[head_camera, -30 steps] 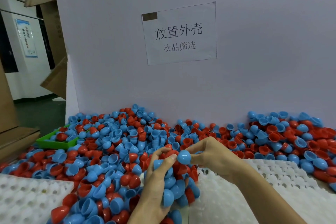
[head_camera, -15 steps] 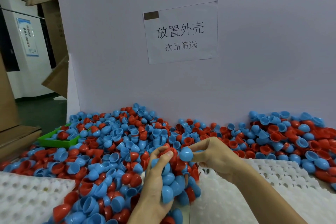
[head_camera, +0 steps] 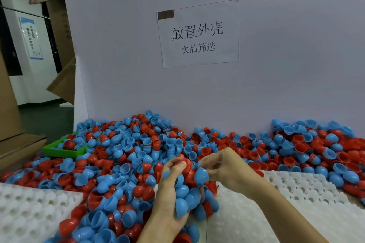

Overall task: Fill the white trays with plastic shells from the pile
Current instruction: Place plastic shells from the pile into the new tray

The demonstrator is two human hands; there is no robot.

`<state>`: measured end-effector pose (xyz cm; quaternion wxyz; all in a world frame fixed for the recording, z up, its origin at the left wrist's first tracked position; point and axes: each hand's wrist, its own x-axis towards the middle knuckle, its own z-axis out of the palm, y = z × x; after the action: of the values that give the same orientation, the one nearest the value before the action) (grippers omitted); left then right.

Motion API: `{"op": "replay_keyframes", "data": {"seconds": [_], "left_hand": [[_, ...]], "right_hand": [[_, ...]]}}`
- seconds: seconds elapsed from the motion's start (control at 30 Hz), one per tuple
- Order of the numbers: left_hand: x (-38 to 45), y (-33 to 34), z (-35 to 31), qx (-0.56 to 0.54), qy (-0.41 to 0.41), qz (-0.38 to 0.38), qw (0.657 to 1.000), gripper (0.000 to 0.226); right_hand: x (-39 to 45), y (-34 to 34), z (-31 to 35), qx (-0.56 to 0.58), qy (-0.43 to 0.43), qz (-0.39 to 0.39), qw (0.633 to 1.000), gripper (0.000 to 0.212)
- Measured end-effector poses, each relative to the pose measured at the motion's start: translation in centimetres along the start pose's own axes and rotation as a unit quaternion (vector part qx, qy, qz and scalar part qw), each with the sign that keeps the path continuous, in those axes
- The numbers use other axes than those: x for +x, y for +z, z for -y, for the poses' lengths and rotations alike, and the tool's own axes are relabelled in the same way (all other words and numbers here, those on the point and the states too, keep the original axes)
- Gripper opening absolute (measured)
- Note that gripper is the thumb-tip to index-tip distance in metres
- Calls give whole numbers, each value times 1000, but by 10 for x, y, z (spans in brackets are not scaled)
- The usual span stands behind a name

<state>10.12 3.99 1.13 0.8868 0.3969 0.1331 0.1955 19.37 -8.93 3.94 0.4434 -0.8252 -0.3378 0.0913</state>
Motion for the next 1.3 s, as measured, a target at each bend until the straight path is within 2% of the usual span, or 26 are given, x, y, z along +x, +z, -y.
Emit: {"op": "replay_keyframes", "data": {"seconds": [0.1,0.23,0.33,0.4,0.47,0.53,0.57,0.63,0.73,0.83,0.93,1.0,1.03,1.13,1.2,1.23,1.27,1.3], "left_hand": [[-3,-1,1,-13,-9,2,1000,21],[-9,-3,-1,-31,-17,-4,999,50],[-17,-2,-3,-19,-14,-5,1000,47],[-22,7,-10,-11,-19,-3,1000,31],[-24,19,-17,42,-8,14,999,7],[-17,30,-26,38,-2,28,999,33],[-16,36,-31,31,-6,18,999,37],[-16,45,-35,110,-3,-7,994,38],[-17,41,-30,167,18,-6,986,36],[-17,39,-31,104,1,13,994,31],[-18,41,-31,95,3,-11,995,36],[-17,44,-34,126,3,-14,992,38],[-17,44,-34,132,6,-7,991,39],[-10,38,-33,55,-10,-13,998,38],[-14,28,-25,44,-31,-15,998,25],[-19,22,-20,21,-37,-1,999,9],[-24,16,-16,0,-36,6,999,10],[-23,9,-12,-13,-39,3,999,27]], "right_hand": [[0,0,-1,-7,-2,-7,1000,10],[-2,-9,1,-29,-4,-11,1000,9],[-6,-27,2,-77,-15,-33,996,16],[-9,-45,-5,-104,-10,-77,992,12],[-12,-65,-15,-150,5,-117,982,5],[-15,-84,-27,-219,18,-145,965,6],[-16,-93,-32,-251,28,-153,955,8],[-16,-107,-43,-305,55,-156,938,12],[-14,-120,-58,-395,124,-134,900,15],[-9,-123,-64,-482,174,-98,853,13],[-6,-113,-66,-528,183,-71,827,14],[-6,-103,-72,-539,179,-49,821,24],[-6,-99,-75,-540,176,-39,822,24],[-7,-96,-83,-537,164,-18,827,11],[-7,-98,-81,-537,164,-5,828,11],[-7,-99,-79,-535,164,0,829,15],[-7,-100,-77,-531,170,3,830,20],[-6,-101,-76,-525,176,5,833,24]]}}
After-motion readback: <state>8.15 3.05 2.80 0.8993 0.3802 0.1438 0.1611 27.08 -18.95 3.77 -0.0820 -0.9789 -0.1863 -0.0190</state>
